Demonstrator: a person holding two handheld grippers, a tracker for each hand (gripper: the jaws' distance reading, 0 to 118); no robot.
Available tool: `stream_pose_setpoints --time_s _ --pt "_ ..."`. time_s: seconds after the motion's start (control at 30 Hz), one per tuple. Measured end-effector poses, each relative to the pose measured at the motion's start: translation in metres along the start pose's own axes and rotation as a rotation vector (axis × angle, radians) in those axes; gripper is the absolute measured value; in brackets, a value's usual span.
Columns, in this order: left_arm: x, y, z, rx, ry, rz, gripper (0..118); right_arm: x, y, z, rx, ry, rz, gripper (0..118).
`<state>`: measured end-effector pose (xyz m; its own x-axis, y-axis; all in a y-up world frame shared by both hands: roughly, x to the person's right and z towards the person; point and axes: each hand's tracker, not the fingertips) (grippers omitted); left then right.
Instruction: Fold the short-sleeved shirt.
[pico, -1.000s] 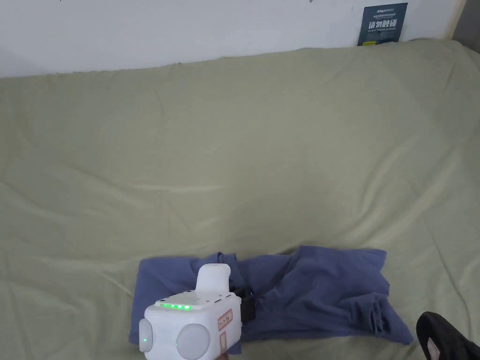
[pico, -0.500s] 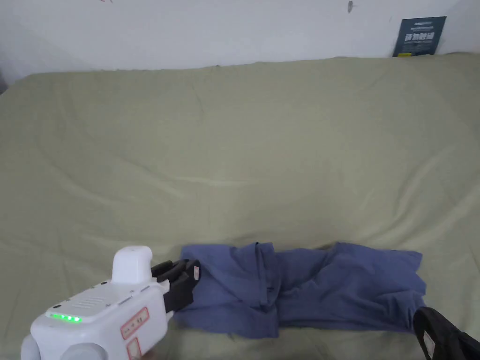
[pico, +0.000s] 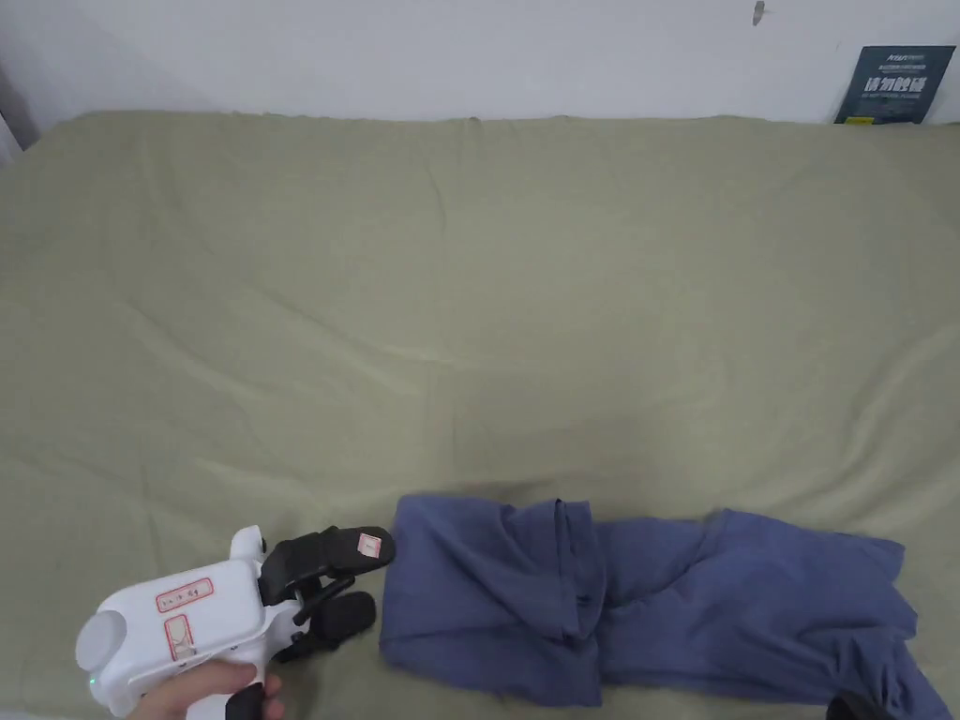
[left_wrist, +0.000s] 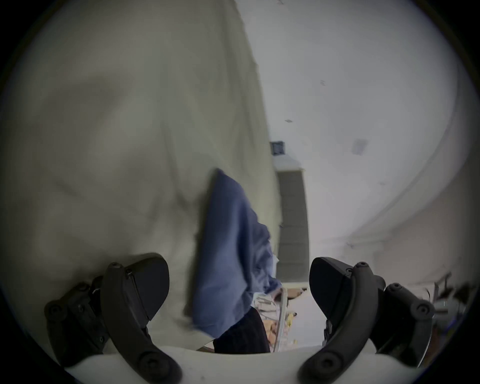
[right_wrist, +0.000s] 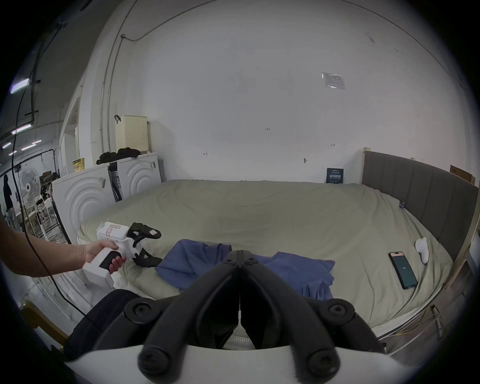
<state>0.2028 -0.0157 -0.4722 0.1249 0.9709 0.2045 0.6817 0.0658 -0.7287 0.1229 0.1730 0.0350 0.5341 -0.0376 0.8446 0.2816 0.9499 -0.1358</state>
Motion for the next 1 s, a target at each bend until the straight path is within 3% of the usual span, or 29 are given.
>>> stream_pose_setpoints --time_s 0.17,0.2,0.27,0.3,0.33,0.37,0.4,0.47,0.57,0.8,0.87,1.0 --pt "-0.002 0.008 -0.057 -0.067 -0.025 -0.024 106 0.002 0.005 -0.022 -0.035 -0.003 -0.01 1" --pt "0.006 0.002 -0.066 -0.061 -0.021 -0.023 86 0.001 0.006 -0.026 -0.043 -0.006 -0.008 1" --pt "0.013 0.004 -0.072 -0.045 0.096 -0.045 23 0.0 0.009 -0.03 -0.043 -0.009 -0.012 1" --pt "0.011 0.004 -0.076 -0.035 0.214 -0.045 10 0.0 0.01 -0.032 -0.039 -0.002 -0.023 1" --pt "0.0 0.004 -0.074 -0.049 0.356 -0.047 10 0.0 0.011 -0.033 -0.04 0.002 -0.03 1" --pt "-0.003 0.001 -0.071 -0.047 0.213 -0.01 8 -0.001 0.01 -0.034 -0.041 0.004 -0.031 1" --pt "0.002 0.003 -0.068 -0.012 0.165 0.009 8 -0.002 0.01 -0.035 -0.043 0.007 -0.027 1" --pt "0.013 -0.003 -0.063 -0.008 0.239 0.003 8 -0.005 0.01 -0.036 -0.046 0.012 -0.012 1" --pt "0.033 -0.009 -0.043 0.059 0.315 -0.135 6 -0.007 0.011 -0.032 -0.038 0.02 -0.012 1" --pt "0.067 0.013 0.058 0.252 0.56 -0.237 7 -0.01 0.007 -0.012 0.002 0.038 -0.014 1" --pt "0.079 0.005 0.064 0.277 0.564 -0.186 7 -0.01 0.004 -0.008 0.002 0.048 -0.015 1" --pt "0.113 -0.021 0.037 0.228 0.554 -0.301 7 -0.008 0.001 0.002 0.018 0.065 -0.035 1"
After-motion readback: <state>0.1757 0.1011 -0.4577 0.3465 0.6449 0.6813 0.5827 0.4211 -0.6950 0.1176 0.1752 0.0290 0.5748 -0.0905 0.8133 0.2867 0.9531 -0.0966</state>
